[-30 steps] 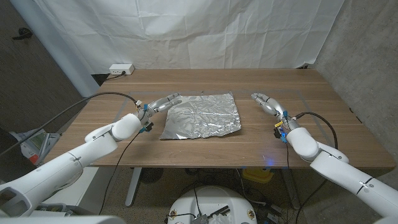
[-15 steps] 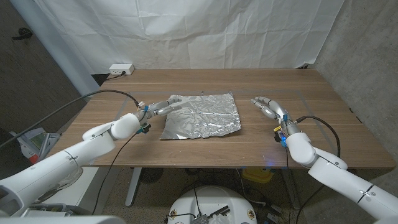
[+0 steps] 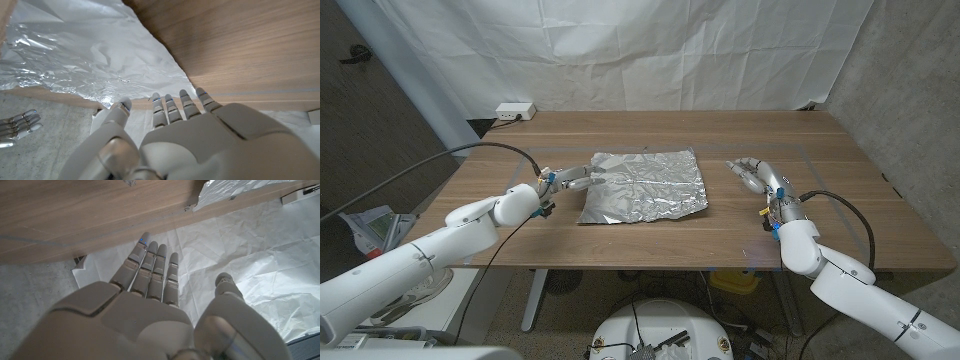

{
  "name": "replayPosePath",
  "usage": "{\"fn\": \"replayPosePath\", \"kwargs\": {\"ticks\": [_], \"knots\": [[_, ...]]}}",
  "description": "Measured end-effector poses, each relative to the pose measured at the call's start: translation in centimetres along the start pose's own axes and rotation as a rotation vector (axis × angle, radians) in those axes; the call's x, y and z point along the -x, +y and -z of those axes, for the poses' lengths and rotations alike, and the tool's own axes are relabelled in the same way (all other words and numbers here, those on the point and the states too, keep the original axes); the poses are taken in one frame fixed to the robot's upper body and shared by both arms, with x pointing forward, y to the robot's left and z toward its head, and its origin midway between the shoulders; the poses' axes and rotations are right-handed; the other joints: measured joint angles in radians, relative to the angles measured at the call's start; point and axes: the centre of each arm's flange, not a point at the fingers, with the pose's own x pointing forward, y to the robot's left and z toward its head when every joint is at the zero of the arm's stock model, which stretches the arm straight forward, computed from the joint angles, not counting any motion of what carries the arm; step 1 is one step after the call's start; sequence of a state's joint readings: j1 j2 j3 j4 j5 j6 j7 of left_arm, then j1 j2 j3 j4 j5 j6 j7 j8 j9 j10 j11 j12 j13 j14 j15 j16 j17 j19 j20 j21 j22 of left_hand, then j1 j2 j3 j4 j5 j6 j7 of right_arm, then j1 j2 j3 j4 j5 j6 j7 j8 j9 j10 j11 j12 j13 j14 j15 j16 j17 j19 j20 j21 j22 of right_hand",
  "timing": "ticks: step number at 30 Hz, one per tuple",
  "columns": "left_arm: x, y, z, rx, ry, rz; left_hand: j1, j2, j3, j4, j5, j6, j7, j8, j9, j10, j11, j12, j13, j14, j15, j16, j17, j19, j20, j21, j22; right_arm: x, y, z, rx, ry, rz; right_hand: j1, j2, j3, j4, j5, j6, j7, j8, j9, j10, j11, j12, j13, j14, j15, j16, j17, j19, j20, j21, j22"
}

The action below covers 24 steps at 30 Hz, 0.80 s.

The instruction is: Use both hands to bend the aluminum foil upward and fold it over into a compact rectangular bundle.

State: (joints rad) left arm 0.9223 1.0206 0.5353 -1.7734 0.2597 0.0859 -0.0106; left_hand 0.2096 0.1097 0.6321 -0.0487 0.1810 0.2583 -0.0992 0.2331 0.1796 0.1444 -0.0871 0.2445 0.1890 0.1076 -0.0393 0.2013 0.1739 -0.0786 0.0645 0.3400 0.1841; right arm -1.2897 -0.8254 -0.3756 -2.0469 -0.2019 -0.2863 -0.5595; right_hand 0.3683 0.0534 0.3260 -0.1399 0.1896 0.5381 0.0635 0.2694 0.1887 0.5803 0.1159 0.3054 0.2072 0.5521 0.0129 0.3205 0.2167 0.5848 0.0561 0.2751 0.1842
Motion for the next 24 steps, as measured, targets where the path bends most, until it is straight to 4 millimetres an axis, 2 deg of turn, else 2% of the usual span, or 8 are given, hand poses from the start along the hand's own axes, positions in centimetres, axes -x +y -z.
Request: {"fn": "replayPosePath", "kwargs": {"ticks": [3,6,12,17,24], "knots": [[0.2,0.0,0.0,-0.03,0.009,0.003,0.0,0.0,0.0,0.0,0.0,0.04,-0.001,0.007,0.0,0.01,0.001,0.0,0.0,0.007,0.004,0.0,0.001,0.0,0.0,-0.002,0.0,0.3,0.0,-0.1,0.044,0.018,0.017,0.023,0.002,0.004,-0.004,0.0,0.045,0.002,0.008,0.004,0.044,0.001,0.019,0.01,0.061,-0.013,0.032,0.019,0.034,0.001,0.016,0.004],[0.2,-0.1,0.2,-0.053,0.02,0.009,-0.006,0.006,0.0,0.0,0.0,0.075,0.012,0.015,0.0,0.025,0.0,0.007,0.0,0.015,0.0,0.0,0.001,0.0,0.0,-0.004,0.0,0.6,0.1,-0.5,0.064,0.024,0.021,0.03,0.001,-0.002,-0.009,0.0,0.083,0.002,0.016,0.005,0.078,0.003,0.034,0.018,0.109,-0.024,0.06,0.039,0.058,-0.003,0.025,0.005],[-0.1,-0.4,0.3,-0.1,0.033,0.026,-0.018,0.017,-0.014,0.015,-0.002,0.106,0.022,0.018,0.0,0.03,0.005,0.007,0.0,0.016,0.002,0.0,0.006,0.0,0.0,-0.011,0.004,1.0,0.3,-1.1,0.11,0.039,0.018,0.034,-0.003,-0.002,-0.009,0.0,0.108,-0.001,0.019,0.005,0.092,0.007,0.039,0.024,0.12,-0.029,0.069,0.055,0.069,0.001,0.026,0.009],[-0.6,-0.6,0.3,-0.138,0.038,0.043,-0.053,0.016,-0.027,0.044,-0.004,0.081,0.03,-0.005,0.0,0.023,0.007,-0.001,0.004,0.004,0.002,-0.006,0.01,-0.006,-0.006,-0.019,0.005,1.2,0.4,-1.3,0.136,0.051,-0.002,0.034,-0.003,-0.005,-0.012,0.0,0.114,0.003,0.019,0.005,0.092,0.007,0.039,0.024,0.135,-0.033,0.081,0.062,0.076,0.001,0.033,0.009],[-1.0,-0.8,0.1,-0.184,0.039,0.062,-0.081,0.014,-0.029,0.066,-0.004,0.109,0.047,-0.007,-0.004,0.022,0.007,-0.001,0.004,-0.006,-0.002,-0.006,0.01,-0.015,-0.007,-0.027,0.005,1.4,0.6,-1.7,0.153,0.066,-0.03,0.055,0.004,-0.01,-0.009,0.0,0.129,0.003,0.015,0.005,0.112,-0.002,0.046,0.037,0.226,-0.059,0.157,0.115,0.125,0.003,0.056,0.014]]}}
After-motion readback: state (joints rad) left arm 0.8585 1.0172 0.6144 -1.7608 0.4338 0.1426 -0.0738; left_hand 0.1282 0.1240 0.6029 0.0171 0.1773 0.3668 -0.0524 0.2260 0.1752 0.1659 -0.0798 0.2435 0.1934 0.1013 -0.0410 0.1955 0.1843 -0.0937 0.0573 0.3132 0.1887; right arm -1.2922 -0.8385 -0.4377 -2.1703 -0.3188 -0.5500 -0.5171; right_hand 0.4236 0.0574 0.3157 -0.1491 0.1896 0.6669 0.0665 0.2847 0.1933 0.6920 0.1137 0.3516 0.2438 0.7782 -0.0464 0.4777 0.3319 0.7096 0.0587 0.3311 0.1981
